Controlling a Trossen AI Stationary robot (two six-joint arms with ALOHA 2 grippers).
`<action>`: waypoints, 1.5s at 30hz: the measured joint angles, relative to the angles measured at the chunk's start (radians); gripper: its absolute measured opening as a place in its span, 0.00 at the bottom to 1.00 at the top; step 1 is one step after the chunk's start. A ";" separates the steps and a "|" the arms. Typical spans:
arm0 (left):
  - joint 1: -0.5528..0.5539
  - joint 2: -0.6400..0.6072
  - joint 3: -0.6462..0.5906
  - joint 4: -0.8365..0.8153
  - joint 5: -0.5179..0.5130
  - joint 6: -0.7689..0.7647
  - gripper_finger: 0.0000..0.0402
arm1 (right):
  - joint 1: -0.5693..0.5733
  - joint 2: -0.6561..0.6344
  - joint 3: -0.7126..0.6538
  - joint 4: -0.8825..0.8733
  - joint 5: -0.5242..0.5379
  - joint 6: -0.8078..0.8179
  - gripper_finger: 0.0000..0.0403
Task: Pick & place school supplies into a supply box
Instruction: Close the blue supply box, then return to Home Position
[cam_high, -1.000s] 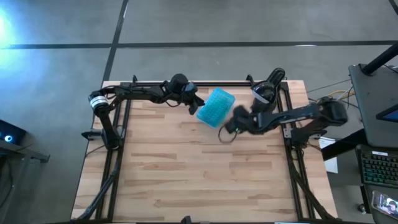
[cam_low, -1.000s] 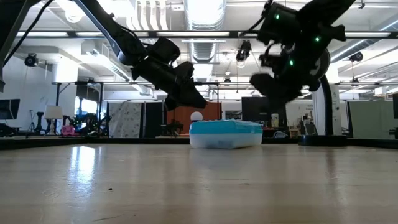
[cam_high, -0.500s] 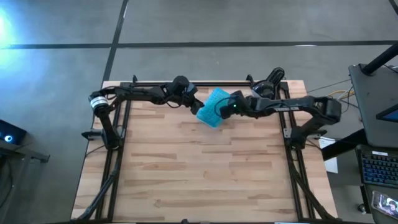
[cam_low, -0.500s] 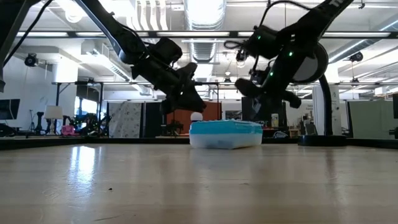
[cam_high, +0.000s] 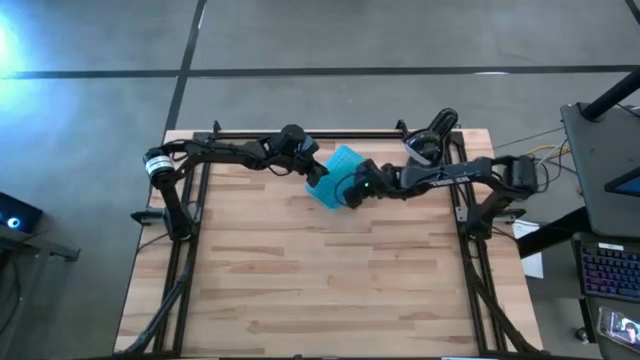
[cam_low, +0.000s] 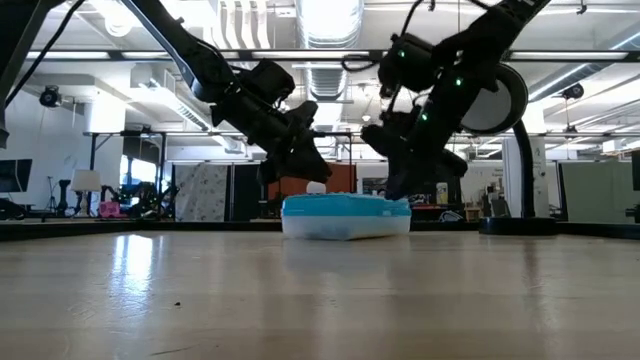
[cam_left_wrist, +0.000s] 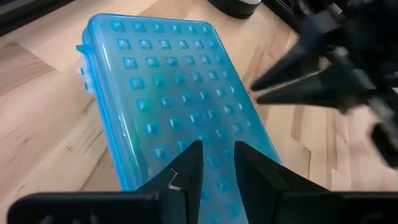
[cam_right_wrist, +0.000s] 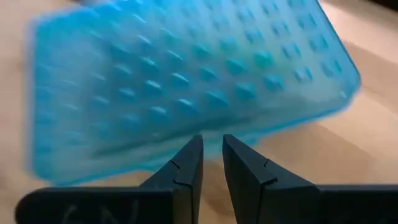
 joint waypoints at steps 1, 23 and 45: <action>0.000 0.000 0.000 0.000 0.000 0.000 0.19 | 0.013 -0.003 0.007 0.004 0.000 -0.001 0.13; -0.025 -0.184 -0.001 -0.056 -0.045 -0.054 0.19 | 0.276 -0.385 0.036 -0.181 0.347 -0.037 0.13; -0.163 -0.817 -0.170 -0.382 -0.129 -0.259 0.19 | 0.563 -0.937 -0.052 -0.415 0.123 0.088 0.13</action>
